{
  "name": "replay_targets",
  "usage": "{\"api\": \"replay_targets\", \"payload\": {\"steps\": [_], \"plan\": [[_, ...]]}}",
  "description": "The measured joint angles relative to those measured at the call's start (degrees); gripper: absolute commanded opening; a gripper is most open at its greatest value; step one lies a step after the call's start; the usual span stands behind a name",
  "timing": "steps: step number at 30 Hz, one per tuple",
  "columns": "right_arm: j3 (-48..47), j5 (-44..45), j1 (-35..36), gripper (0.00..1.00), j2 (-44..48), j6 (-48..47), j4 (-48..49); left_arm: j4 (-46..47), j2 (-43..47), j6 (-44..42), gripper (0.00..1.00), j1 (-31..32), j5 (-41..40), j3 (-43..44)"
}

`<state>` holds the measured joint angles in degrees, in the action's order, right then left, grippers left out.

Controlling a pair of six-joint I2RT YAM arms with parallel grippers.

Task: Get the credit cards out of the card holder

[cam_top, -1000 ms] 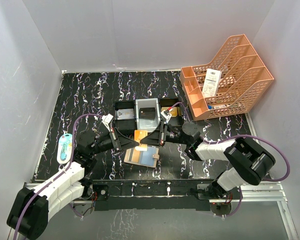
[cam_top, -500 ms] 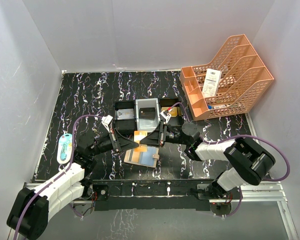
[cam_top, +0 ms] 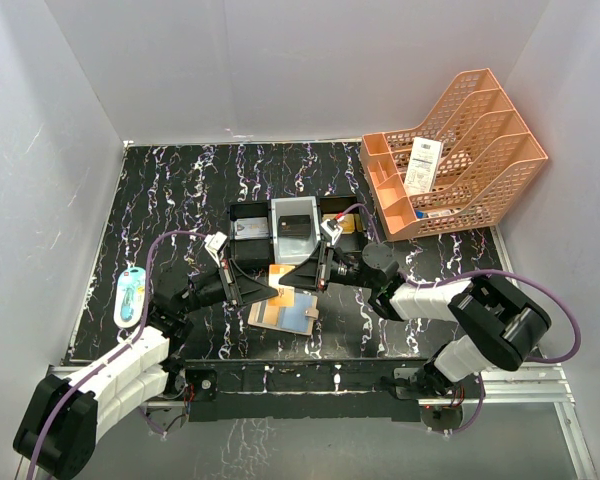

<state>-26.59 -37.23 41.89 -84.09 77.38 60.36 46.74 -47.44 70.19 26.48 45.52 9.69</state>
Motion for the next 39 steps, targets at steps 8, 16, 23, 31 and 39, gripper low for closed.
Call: {"api": "replay_targets", "payload": {"steps": [8, 16, 23, 31, 39], "plan": [[0.00, -0.22, 0.00, 0.12, 0.85, -1.07, -2.14, 0.85, 0.00, 0.59, 0.00, 0.00, -0.09, -0.09], [0.00, -0.33, 0.09, 0.27, 1.38, -1.22, -2.71, 0.92, -0.11, 0.96, 0.00, 0.00, -0.20, -0.31], [-0.66, -1.75, 0.59, 0.03, 1.33, -1.77, -3.10, 2.56, -0.31, 1.07, 0.00, 0.00, -1.18, -0.48], [-0.68, -1.36, 0.74, 0.00, 1.36, -2.51, -3.56, 2.45, -0.83, 1.49, 0.26, 0.00, -1.62, -0.61], [-2.73, 2.86, -0.74, 0.00, 7.61, -9.77, -17.57, -15.50, 5.77, -5.18, 0.95, 0.00, -6.73, 1.70]]}}
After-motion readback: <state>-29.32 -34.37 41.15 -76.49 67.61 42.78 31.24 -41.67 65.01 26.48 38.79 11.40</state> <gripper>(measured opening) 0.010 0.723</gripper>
